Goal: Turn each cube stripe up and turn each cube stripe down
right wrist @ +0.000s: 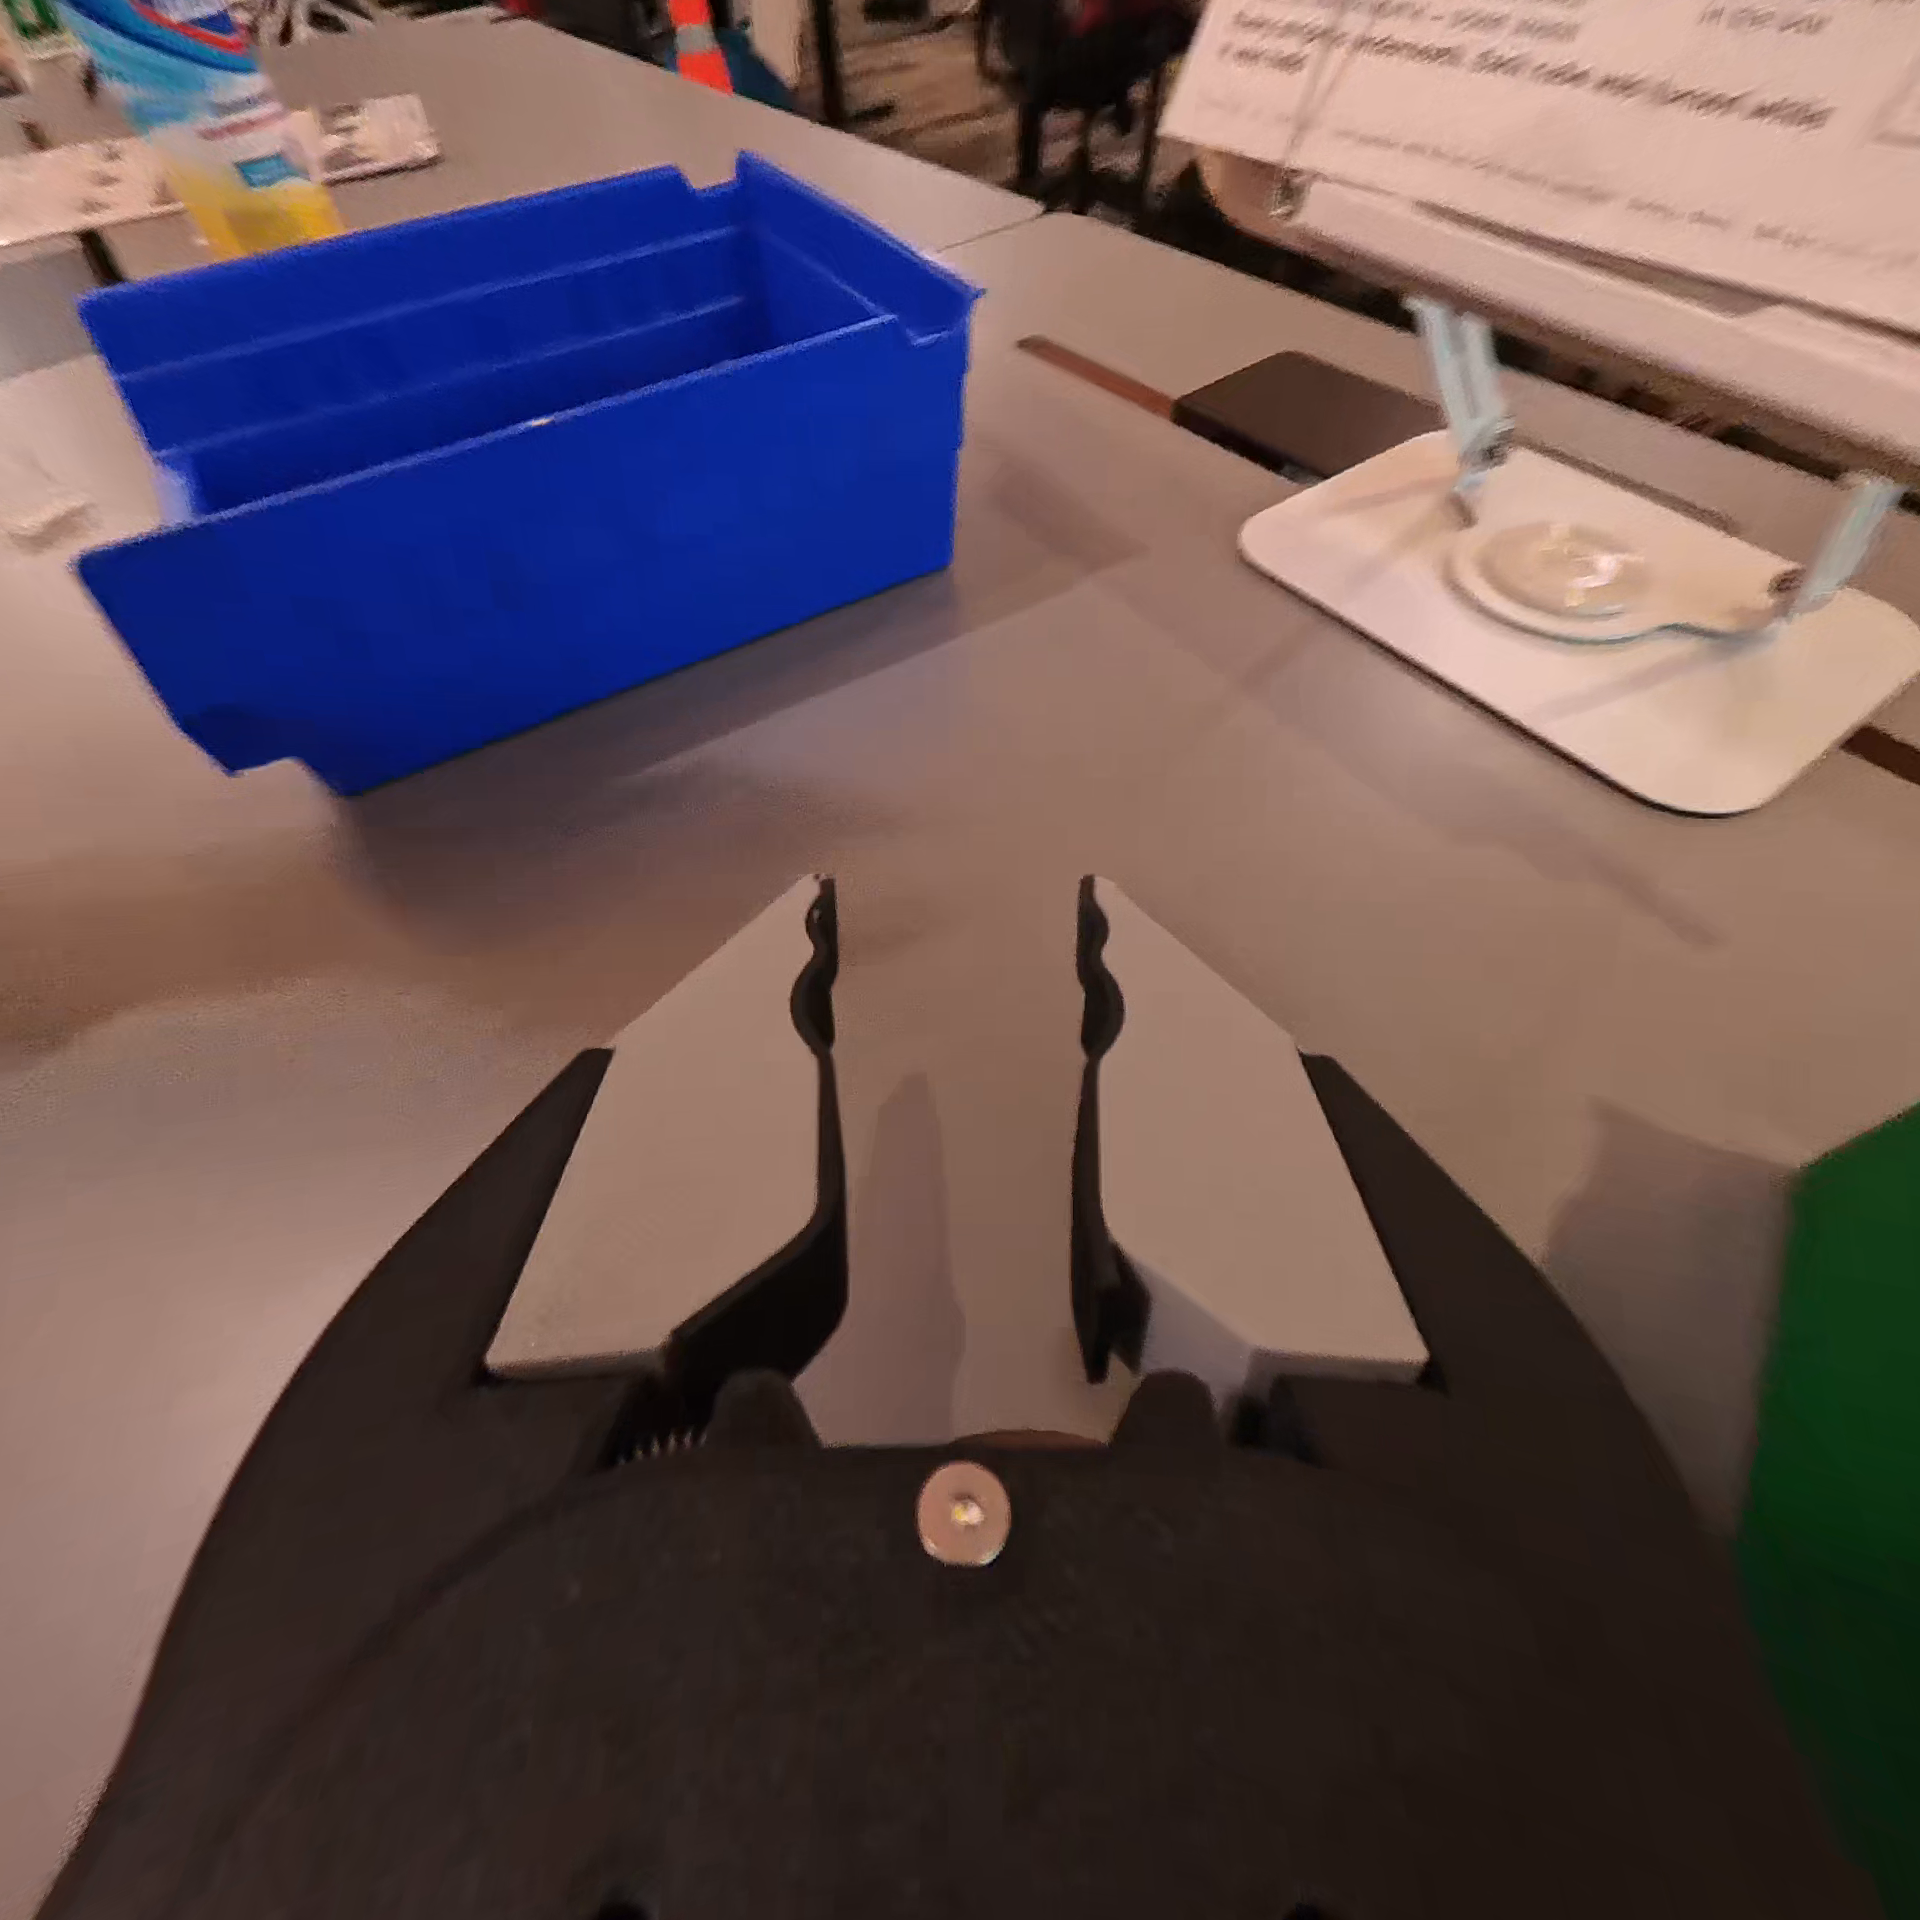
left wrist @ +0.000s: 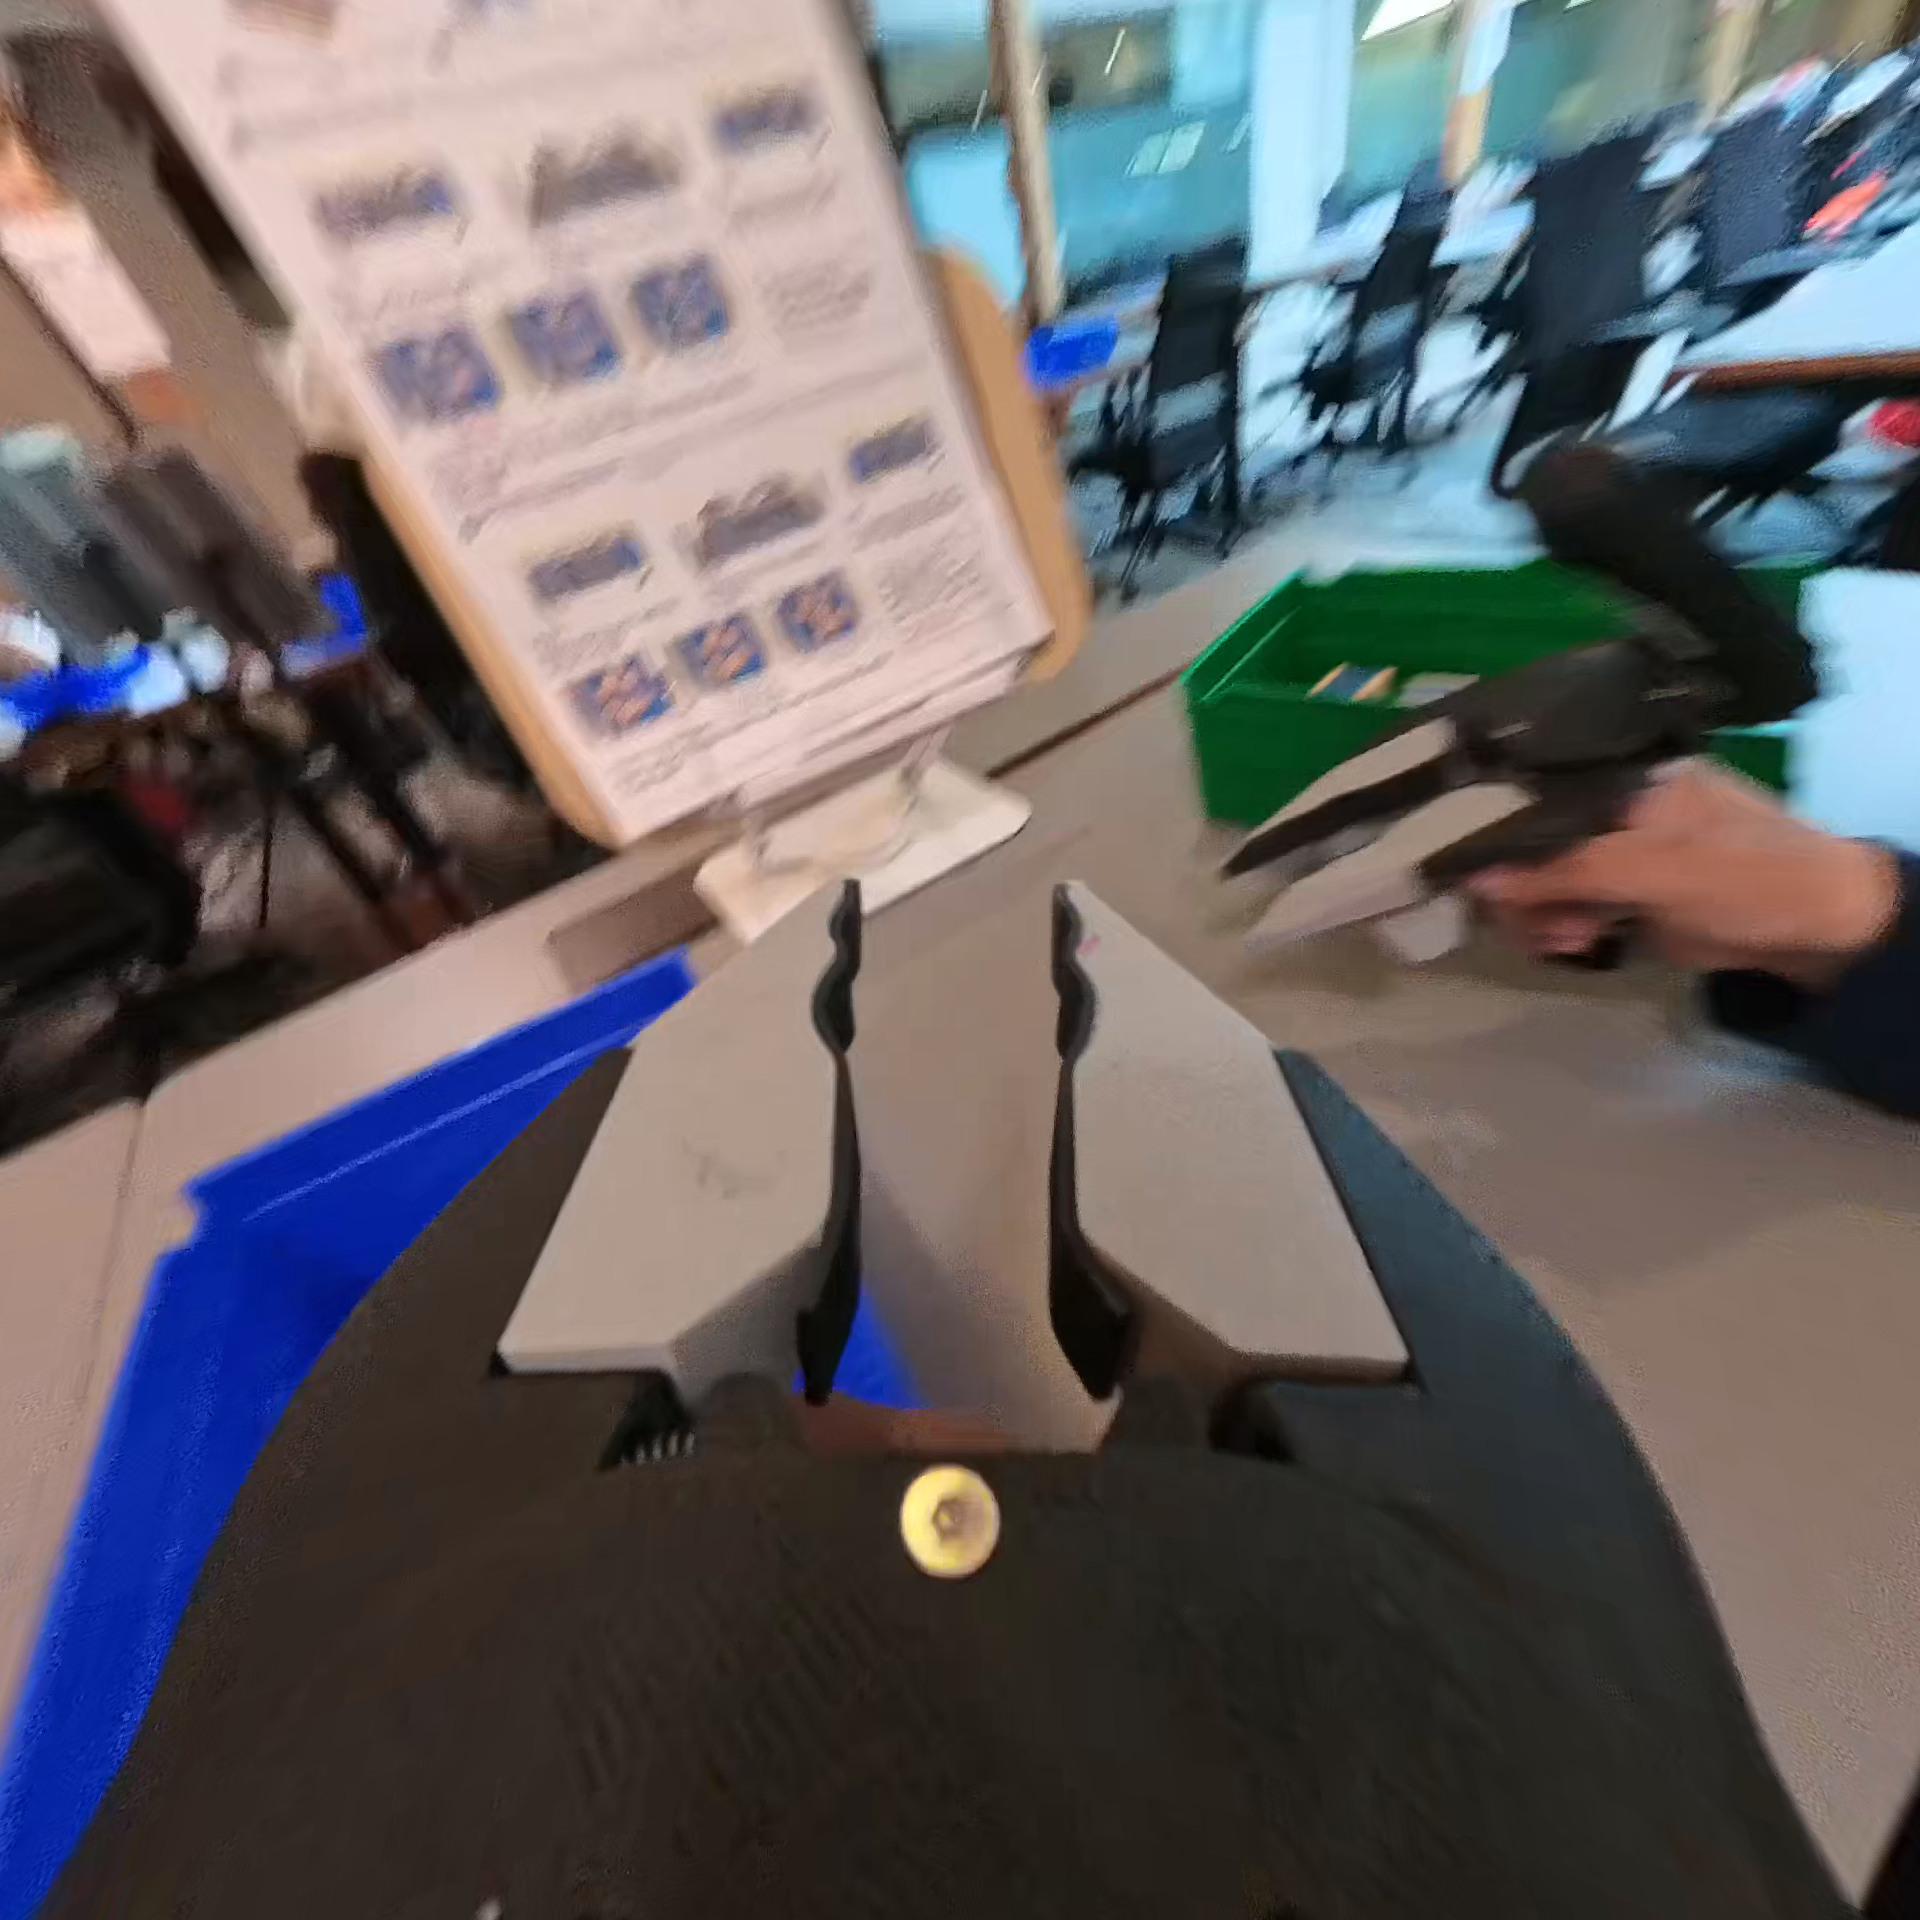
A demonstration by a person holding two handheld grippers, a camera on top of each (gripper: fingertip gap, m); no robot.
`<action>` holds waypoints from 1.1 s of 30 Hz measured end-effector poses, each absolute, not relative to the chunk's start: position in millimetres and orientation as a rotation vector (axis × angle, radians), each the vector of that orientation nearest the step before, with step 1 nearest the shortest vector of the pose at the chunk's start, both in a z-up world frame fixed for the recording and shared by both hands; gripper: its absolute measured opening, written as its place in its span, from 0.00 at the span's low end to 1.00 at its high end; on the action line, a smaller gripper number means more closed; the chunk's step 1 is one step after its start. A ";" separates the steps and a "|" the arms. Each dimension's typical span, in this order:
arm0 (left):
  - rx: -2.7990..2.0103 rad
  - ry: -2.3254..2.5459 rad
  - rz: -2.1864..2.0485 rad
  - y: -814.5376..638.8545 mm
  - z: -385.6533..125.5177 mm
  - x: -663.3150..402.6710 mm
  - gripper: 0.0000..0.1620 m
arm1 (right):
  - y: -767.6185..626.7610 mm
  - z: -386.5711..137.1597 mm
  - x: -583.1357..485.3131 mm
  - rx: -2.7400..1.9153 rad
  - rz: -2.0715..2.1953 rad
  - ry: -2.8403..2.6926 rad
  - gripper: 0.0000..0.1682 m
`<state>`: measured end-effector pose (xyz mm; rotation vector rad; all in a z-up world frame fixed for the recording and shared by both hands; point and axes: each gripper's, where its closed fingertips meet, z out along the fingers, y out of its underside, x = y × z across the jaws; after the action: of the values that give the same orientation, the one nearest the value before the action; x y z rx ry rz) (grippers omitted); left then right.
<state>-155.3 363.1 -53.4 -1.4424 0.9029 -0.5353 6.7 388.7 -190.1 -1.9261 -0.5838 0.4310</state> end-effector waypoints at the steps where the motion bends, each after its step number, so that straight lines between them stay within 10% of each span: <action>1: -1.533 0.898 -0.505 389.0 -59.7 -166.7 0.28 | 391.3 -192.5 12.3 -1.924 0.393 -0.570 0.25; 10: -2.342 0.731 -0.240 518.5 -223.0 -221.6 0.47 | 385.7 -192.6 13.8 -1.937 0.528 -0.526 0.26; 17: -2.441 0.789 -0.186 526.2 -263.8 -218.8 0.30 | 384.8 -188.8 15.9 -1.924 0.505 -0.532 0.25; 33: -1.097 1.469 -0.844 327.2 -63.9 -139.8 0.29 | 311.5 -162.8 -72.8 -1.776 1.398 -0.748 0.36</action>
<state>-139.8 327.2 -63.9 -1.0971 1.4689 -0.8439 -72.8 311.5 -162.8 -1.7762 -0.7483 1.3980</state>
